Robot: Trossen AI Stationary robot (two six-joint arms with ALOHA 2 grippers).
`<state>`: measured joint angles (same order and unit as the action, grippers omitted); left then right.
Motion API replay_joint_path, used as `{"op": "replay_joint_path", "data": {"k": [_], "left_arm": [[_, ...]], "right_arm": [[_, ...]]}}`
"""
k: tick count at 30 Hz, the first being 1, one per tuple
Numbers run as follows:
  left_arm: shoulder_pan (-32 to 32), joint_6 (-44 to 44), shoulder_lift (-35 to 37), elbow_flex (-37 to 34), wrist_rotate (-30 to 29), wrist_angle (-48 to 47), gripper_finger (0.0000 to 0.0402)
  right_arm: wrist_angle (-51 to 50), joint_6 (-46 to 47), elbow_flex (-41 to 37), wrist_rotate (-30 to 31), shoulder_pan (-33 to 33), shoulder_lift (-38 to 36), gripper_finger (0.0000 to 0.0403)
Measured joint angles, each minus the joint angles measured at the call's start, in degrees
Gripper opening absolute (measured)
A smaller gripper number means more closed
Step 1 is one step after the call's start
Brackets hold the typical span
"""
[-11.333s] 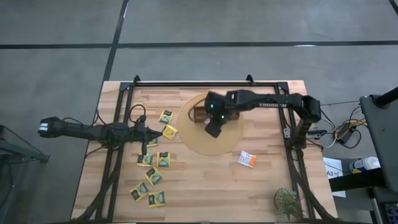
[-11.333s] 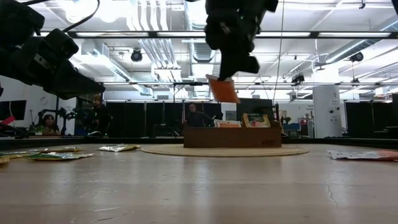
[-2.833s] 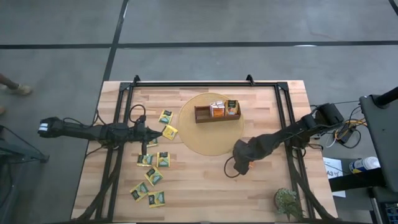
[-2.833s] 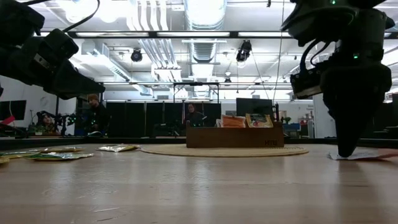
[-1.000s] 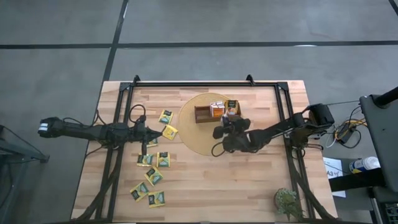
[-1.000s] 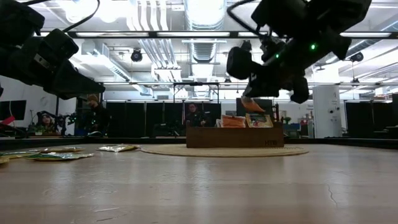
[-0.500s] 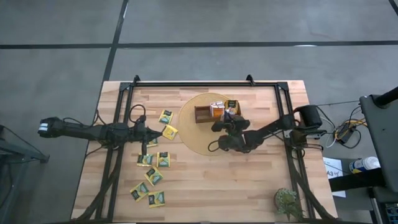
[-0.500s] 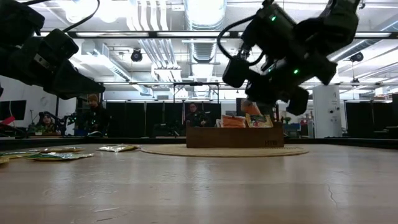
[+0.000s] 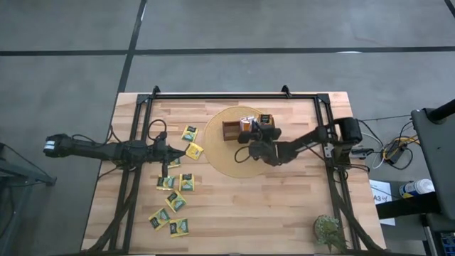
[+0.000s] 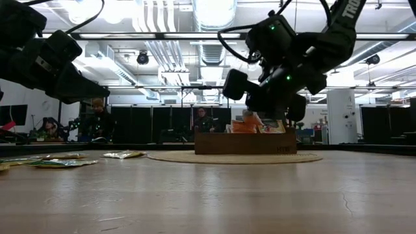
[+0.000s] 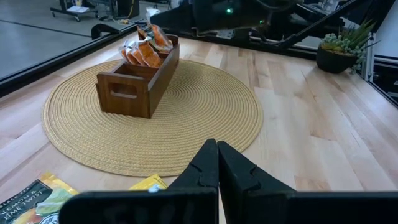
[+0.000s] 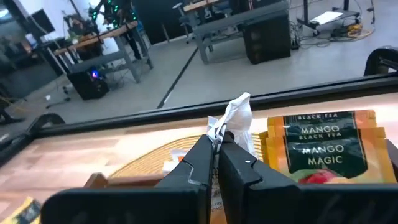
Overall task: Pick & Place Tea
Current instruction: Put the white tea bag into the middle section of the wooden organizer
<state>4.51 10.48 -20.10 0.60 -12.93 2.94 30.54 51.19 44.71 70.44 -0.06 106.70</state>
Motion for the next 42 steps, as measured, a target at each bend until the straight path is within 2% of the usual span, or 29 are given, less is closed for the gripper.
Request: {"op": "replay_joint_path", "data": {"k": [7, 20, 26, 31, 37, 42], "left_arm": [[0.02, 0.0, 0.01, 0.0, 0.0, -0.01, 0.0], [0.0, 0.0, 0.02, 0.0, -0.02, 0.0, 0.0], [0.01, 0.0, 0.02, 0.02, -0.02, 0.0, 0.0], [0.01, 0.01, 0.01, 0.0, -0.02, -0.02, 0.0], [0.0, 0.0, 0.0, 0.0, 0.0, 0.0, 0.0], [0.0, 0.0, 0.0, 0.0, -0.02, 0.0, 0.0]], "right_arm": [[0.28, 2.22, 0.37, -0.03, -0.66, 0.08, 0.0013], [0.07, 0.83, 2.48, -0.2, -0.76, 0.34, 0.0013], [0.16, 0.52, 5.38, -0.26, -0.95, 5.53, 0.0013], [-0.27, -3.29, 9.33, -0.44, -1.79, 9.55, 0.0013], [-0.27, -8.1, 10.66, 0.15, -1.81, 9.11, 0.0013], [-1.06, -5.29, 8.87, 0.27, -1.84, 8.43, 0.0013]]}}
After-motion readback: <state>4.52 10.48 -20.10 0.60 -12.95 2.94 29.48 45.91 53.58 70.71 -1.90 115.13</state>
